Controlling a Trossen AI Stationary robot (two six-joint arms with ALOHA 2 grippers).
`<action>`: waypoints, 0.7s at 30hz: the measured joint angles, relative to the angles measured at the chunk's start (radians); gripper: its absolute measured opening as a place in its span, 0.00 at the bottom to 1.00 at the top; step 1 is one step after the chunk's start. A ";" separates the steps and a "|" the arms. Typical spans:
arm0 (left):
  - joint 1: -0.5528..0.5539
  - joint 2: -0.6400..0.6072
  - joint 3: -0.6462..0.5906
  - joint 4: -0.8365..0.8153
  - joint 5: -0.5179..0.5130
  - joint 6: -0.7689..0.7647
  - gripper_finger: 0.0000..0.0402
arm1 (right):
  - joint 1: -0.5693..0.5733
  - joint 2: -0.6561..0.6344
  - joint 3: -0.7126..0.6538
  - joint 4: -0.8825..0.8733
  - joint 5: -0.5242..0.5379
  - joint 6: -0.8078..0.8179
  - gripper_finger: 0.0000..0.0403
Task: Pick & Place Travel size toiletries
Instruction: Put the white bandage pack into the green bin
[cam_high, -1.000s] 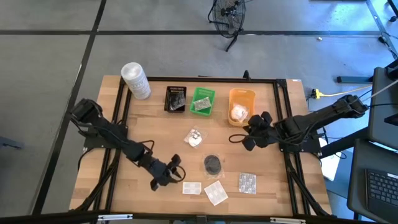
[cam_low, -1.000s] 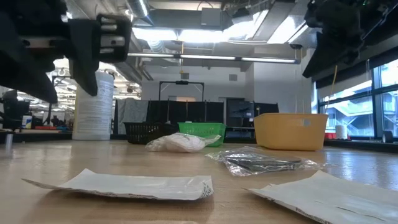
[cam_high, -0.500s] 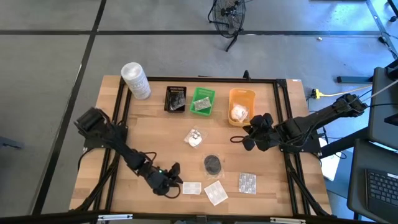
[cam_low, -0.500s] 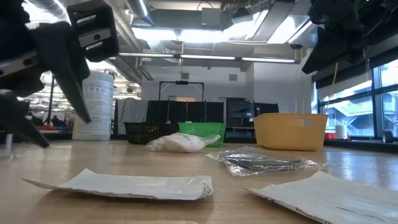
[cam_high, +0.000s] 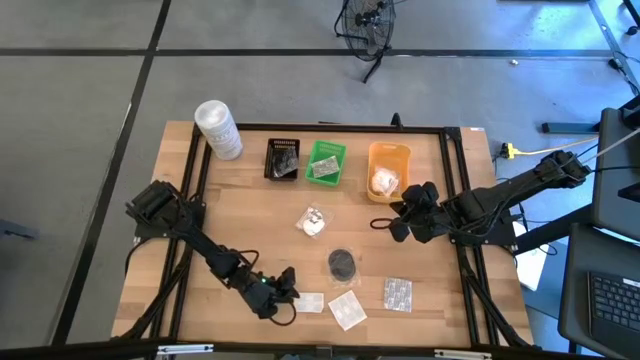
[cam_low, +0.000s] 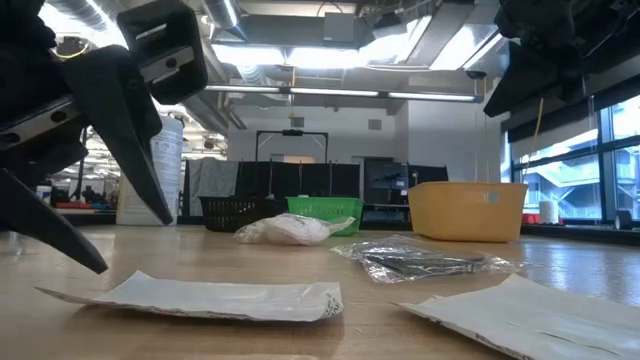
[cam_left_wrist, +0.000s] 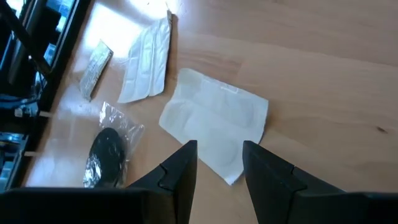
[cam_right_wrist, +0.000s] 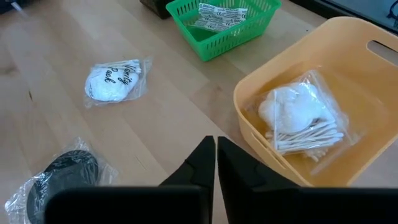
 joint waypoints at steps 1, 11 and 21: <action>-0.002 -0.002 -0.001 -0.003 0.002 -0.011 0.31 | 0.000 0.000 0.000 0.000 0.000 0.000 0.06; -0.080 -0.002 0.015 -0.016 0.018 -0.153 0.31 | 0.000 0.000 0.000 0.002 0.000 0.000 0.04; -0.093 0.074 0.145 -0.151 -0.102 -0.312 0.31 | 0.000 0.000 0.000 0.005 0.000 -0.001 0.03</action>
